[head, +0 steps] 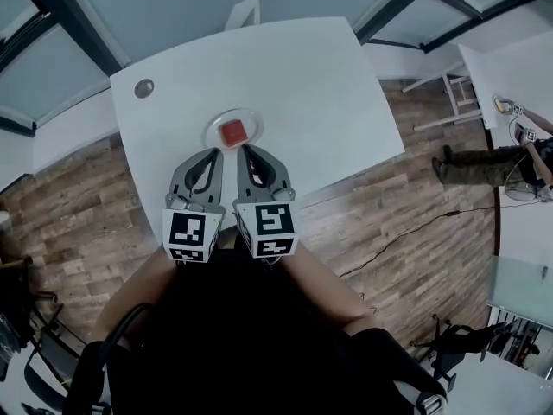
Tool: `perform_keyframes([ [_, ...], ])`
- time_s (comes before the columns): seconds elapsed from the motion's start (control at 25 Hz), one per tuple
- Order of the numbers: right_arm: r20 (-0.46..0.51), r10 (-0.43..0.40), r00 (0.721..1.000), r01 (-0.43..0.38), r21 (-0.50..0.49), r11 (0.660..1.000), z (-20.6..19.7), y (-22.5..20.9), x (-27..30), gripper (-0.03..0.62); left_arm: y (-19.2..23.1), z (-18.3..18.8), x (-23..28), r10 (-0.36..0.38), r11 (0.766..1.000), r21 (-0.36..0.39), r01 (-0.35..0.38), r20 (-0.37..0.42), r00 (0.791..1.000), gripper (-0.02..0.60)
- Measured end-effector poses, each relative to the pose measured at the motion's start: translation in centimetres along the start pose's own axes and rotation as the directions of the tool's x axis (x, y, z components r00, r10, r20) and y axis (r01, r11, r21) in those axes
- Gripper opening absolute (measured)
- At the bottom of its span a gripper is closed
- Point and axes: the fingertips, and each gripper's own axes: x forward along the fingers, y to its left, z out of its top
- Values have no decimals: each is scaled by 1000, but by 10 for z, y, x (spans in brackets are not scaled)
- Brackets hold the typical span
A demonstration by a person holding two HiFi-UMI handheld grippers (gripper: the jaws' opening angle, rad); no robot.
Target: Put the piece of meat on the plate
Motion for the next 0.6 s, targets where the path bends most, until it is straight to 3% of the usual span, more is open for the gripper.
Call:
perform_keyframes([
  [0.6,112,33,993,-31,-25,999,41,8,-26,5,0,35,-16,2,1000,-4,-1,66,998,3],
])
